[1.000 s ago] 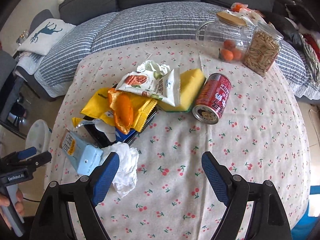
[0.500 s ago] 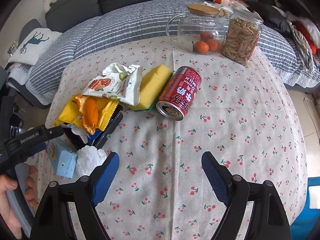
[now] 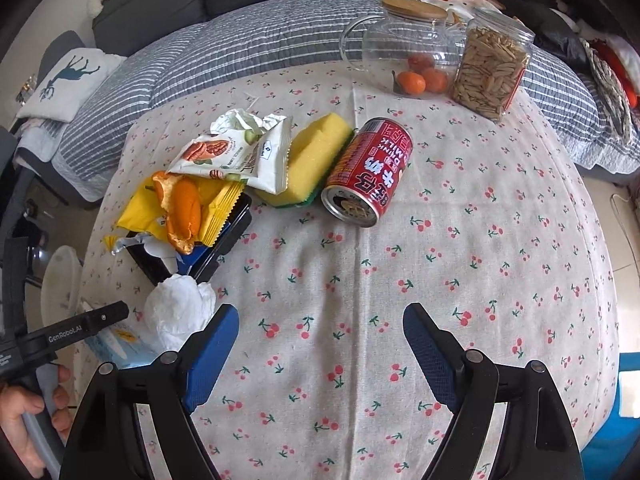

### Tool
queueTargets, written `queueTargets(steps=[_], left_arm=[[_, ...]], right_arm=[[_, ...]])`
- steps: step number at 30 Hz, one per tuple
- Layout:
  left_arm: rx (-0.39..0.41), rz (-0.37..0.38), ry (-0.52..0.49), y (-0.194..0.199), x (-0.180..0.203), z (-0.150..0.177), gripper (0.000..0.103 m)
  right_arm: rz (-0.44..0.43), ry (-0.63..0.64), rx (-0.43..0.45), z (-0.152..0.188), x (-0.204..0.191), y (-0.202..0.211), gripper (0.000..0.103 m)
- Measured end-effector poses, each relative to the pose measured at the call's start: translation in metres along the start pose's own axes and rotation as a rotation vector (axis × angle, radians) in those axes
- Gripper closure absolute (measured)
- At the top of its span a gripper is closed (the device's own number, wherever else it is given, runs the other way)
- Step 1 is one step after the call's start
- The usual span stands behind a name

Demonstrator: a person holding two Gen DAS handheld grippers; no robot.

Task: Collect trash
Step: 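Grasp the milk carton on the table with the left tool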

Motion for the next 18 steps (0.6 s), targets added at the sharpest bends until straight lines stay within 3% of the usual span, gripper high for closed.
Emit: queueTargets(steps=[7,9,12,14,15,17,18], left_arm=[[-0.008,0.071,-0.010,0.013,-0.019,0.008,0.052],[0.015,0.084,-0.025,0.020,-0.020,0.004,0.055],[0.076,0.122,-0.064,0.035,-0.019,-0.007,0.072],[0.111,0.128,-0.095,0.042,-0.018,-0.017,0.075],[0.119,0.111,-0.106,0.043,-0.020,-0.022,0.075],[0.108,0.060,-0.083,0.043,-0.032,-0.024,0.058],[0.108,0.058,-0.054,0.045,-0.037,-0.023,0.035]], right_arm=[[-0.033,0.039,-0.040,0.008,-0.033,-0.013,0.017],[-0.042,0.051,-0.046,0.010,-0.043,-0.015,0.017],[-0.046,0.069,-0.046,0.009,-0.053,-0.017,0.017],[-0.046,0.073,-0.045,0.009,-0.058,-0.018,0.017],[-0.048,0.073,-0.046,0.009,-0.059,-0.018,0.017],[-0.050,0.069,-0.048,0.009,-0.061,-0.019,0.017],[-0.052,0.067,-0.048,0.009,-0.062,-0.019,0.017]])
Point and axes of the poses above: each gripper's, at about its wrist camera, not at the fingertips, and y roughly against the way its jaws point, x to its right, z to its underside, the point moved 9 cm from there along -y, roughly the way its jaws point, and after that the axes turned 7 degrees about y, right-handed, at the moved point
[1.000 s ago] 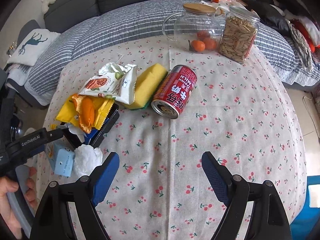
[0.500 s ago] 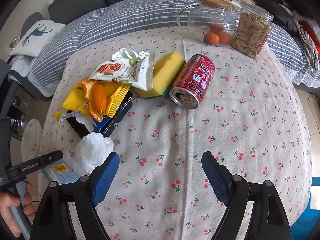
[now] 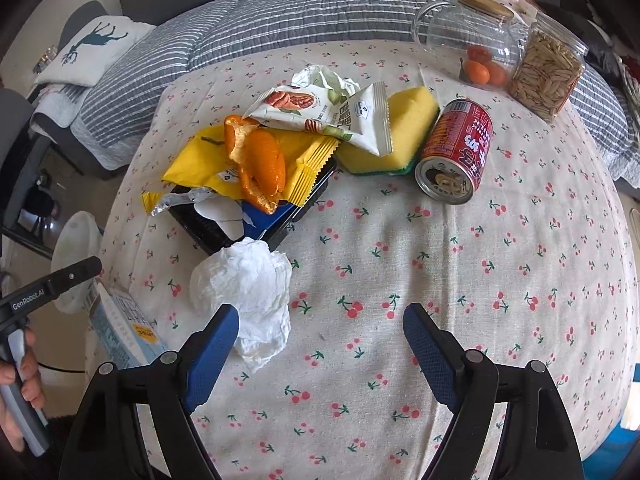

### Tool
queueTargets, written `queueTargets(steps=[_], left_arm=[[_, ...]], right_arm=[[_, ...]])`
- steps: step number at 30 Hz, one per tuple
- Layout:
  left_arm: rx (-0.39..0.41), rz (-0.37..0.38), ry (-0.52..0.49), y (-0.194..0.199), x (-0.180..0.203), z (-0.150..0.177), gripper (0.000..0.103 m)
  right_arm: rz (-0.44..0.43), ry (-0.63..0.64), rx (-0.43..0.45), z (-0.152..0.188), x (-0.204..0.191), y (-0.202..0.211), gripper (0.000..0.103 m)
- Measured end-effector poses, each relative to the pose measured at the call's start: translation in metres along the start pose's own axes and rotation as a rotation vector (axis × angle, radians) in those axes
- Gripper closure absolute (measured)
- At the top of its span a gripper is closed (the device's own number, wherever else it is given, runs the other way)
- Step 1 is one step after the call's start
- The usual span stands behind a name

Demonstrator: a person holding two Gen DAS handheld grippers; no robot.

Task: Collect trash
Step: 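Grasp the milk carton on the table with the left tool, then lift the milk carton with the left tool while the right tool grasps the tissue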

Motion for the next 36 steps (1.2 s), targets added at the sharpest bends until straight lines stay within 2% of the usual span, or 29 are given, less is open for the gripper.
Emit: queueTargets(steps=[1,6,10,13,17,21,25,30,36], left_arm=[[0.005,0.015,0.026,0.004,-0.003,0.001,0.027],[-0.031,0.051,0.069,0.013,-0.006,0.016,0.022],[-0.135,0.110,0.131,-0.004,0.003,0.038,0.022],[-0.156,0.112,0.130,-0.014,0.017,0.047,0.022],[-0.142,0.072,0.086,-0.021,0.034,0.049,0.022],[-0.121,0.032,0.034,-0.026,0.038,0.049,0.040],[-0.075,0.020,-0.019,-0.020,0.036,0.037,0.064],[-0.042,0.041,-0.038,-0.010,0.029,0.025,0.064],[0.029,0.043,-0.065,0.011,0.020,0.015,0.064]], right_arm=[[-0.002,-0.002,0.000,0.000,-0.001,0.000,0.017],[-0.003,-0.005,0.002,-0.001,-0.001,0.001,0.017],[-0.008,-0.017,0.003,-0.002,-0.001,0.001,0.017],[-0.007,-0.016,0.002,-0.003,-0.001,0.000,0.017],[-0.008,-0.018,0.000,-0.002,-0.001,0.000,0.017],[-0.006,-0.017,-0.006,0.001,0.000,-0.001,0.017],[-0.004,-0.006,-0.018,0.003,-0.001,-0.004,0.017],[-0.013,0.011,-0.033,0.003,-0.009,-0.011,0.017],[-0.075,-0.007,-0.059,0.001,-0.029,-0.025,0.017]])
Point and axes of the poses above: each gripper's, at about its wrist camera, not at the fingertips, and y roughly against the way its jaws point, x to its right, z to its underside, the point moved 9 cm from there along -y, roughly the way its jaws point, and after that the axes turned 7 degrees about y, right-handed, at the moved point
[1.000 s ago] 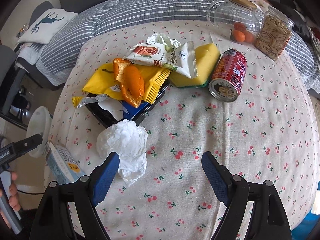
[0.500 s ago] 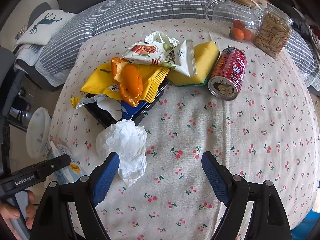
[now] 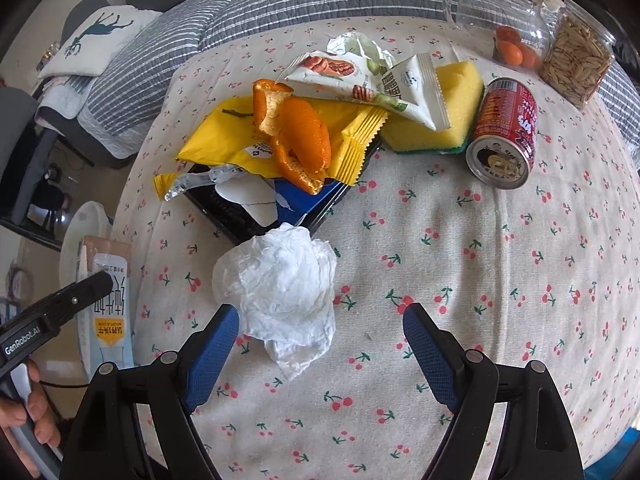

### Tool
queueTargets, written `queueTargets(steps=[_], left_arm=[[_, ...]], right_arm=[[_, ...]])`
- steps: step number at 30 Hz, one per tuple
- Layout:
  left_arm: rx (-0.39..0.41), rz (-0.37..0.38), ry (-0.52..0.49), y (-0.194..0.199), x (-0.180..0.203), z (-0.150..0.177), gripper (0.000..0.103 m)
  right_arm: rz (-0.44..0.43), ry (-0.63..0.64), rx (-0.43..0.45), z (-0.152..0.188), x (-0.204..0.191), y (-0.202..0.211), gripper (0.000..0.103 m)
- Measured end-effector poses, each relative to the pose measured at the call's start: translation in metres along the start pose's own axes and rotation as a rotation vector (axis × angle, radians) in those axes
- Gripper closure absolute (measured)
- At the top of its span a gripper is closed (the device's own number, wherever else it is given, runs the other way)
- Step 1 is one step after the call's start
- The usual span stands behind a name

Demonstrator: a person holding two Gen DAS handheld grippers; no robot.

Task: Collect trash
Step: 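Lift the milk carton with the left tool while the right tool grasps the tissue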

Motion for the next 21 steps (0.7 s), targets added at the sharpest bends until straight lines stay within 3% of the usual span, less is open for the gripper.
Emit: queueTargets(steps=[4,10,15,19,21], left_arm=[[0.052,-0.026,-0.013,0.014,-0.015,-0.006,0.064],[0.086,-0.053,-0.019,0.024,-0.034,-0.011,0.064],[0.096,-0.058,-0.022,0.029,-0.042,-0.012,0.064],[0.109,-0.059,-0.023,0.035,-0.050,-0.013,0.064],[0.124,-0.062,-0.020,0.039,-0.057,-0.016,0.064]], right_arm=[[-0.040,-0.016,-0.003,-0.003,-0.016,-0.009,0.018],[-0.061,-0.022,0.002,-0.007,-0.033,-0.022,0.031],[-0.073,-0.047,0.025,-0.009,-0.035,-0.029,0.049],[-0.142,-0.055,0.033,-0.011,-0.042,-0.026,0.082],[-0.134,-0.025,0.042,-0.011,-0.047,-0.020,0.087]])
Point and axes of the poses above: each gripper's, at about its wrist camera, not at the fingertips, and y roughly against the way its jaws point, x to its right, z to its underside, the point moved 9 cm from there along -y, roughly the way its jaws point, and after that the axes turned 7 degrees about y, right-handed, at the moved point
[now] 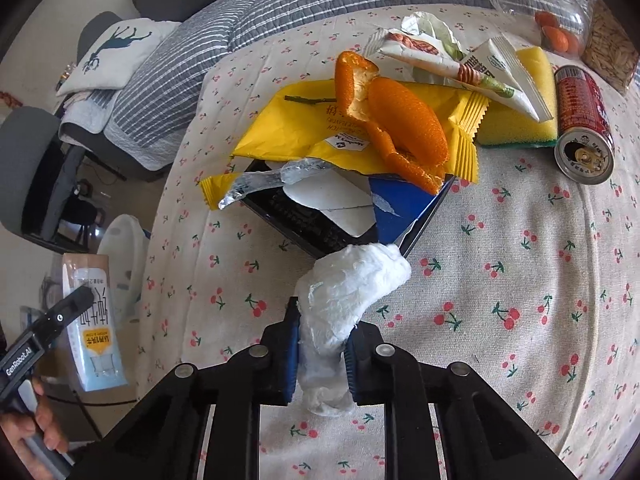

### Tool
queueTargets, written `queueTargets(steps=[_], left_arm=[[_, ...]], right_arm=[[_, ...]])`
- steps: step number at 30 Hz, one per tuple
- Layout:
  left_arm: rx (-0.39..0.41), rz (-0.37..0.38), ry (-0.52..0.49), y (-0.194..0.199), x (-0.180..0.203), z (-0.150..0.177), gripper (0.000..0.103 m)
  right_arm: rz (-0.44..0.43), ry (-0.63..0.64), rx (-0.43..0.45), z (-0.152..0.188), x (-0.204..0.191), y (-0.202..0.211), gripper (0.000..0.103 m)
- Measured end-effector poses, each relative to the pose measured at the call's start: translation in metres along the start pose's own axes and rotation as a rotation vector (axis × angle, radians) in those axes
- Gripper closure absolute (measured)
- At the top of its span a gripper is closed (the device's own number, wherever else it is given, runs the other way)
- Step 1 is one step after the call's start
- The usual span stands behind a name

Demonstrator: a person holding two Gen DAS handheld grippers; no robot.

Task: Collect trash
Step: 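Lift the milk carton with the left tool while the right tool grasps the tissue, then drop the milk carton into the bin with the left tool while the right tool drops the tissue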

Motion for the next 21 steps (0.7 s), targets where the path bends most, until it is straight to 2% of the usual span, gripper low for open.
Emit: queueTargets(steps=[11,18,21], left_arm=[[0.131,-0.061,0.093,0.026,-0.078,-0.032,0.064],[0.207,-0.123,0.121,0.018,-0.123,-0.050,0.064],[0.224,-0.123,0.129,0.012,-0.135,-0.054,0.064]], right_arm=[[-0.020,0.092,0.087,-0.005,-0.036,0.031,0.089],[-0.032,0.134,0.104,-0.009,-0.065,0.027,0.089],[-0.040,0.151,0.106,-0.009,-0.077,0.022,0.089]])
Point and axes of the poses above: each gripper's, at about its wrist camera, not at the fingertips, and y roughly against the way its jaws point, x to its right, z to its underside, the point moved 9 cm from there along -y, roughly the way its jaws point, and after that the axes turned 7 degrees about y, right-handed, at the moved point
